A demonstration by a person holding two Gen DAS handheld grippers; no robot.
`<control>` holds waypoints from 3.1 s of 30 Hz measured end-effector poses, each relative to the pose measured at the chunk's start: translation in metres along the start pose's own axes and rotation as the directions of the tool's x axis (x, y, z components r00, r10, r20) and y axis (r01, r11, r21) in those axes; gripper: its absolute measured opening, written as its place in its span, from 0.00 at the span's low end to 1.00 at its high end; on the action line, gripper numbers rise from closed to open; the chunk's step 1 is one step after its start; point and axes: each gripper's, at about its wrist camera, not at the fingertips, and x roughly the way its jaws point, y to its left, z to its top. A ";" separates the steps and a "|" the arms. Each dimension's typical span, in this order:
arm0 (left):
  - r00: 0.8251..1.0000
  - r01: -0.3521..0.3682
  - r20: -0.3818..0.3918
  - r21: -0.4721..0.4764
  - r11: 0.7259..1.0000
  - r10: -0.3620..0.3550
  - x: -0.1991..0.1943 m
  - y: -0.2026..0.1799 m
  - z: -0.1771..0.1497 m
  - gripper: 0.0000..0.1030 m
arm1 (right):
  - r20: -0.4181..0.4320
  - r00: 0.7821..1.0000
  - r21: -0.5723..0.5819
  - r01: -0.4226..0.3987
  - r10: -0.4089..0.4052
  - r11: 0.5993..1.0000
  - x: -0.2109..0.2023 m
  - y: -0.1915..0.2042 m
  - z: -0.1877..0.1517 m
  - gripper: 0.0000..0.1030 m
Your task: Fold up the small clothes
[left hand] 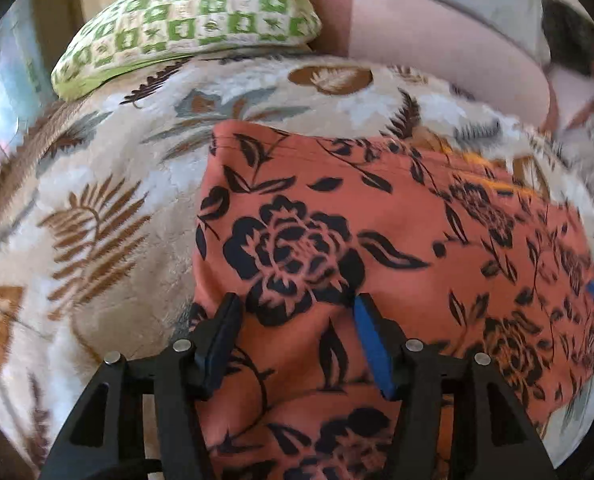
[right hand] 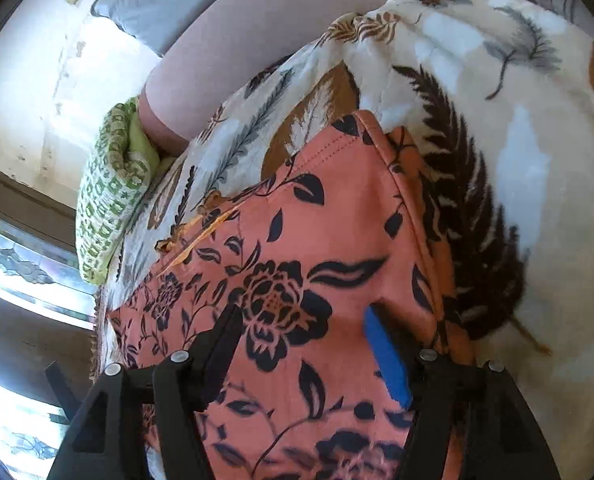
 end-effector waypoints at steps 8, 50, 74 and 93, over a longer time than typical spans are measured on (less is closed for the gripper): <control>0.985 0.112 0.131 -0.028 0.993 -0.108 -0.065 -0.013 -0.020 0.58 | 0.078 0.993 -0.003 -0.094 0.094 0.996 -0.067 0.014 -0.054 0.66; 0.998 0.048 0.049 0.026 0.999 -0.049 -0.033 -0.051 -0.054 0.59 | 0.147 0.981 0.459 -0.180 0.125 0.870 -0.030 -0.068 -0.082 0.65; 0.971 0.065 0.239 -0.152 0.986 -0.027 -0.107 0.028 -0.065 0.63 | 0.208 0.978 0.003 0.019 -0.019 1.000 -0.045 0.065 -0.045 0.14; 0.963 0.050 0.259 -0.426 0.903 0.069 -0.132 0.171 -0.115 0.63 | -0.211 0.975 -0.586 -0.182 0.069 0.790 0.133 0.318 -0.191 0.13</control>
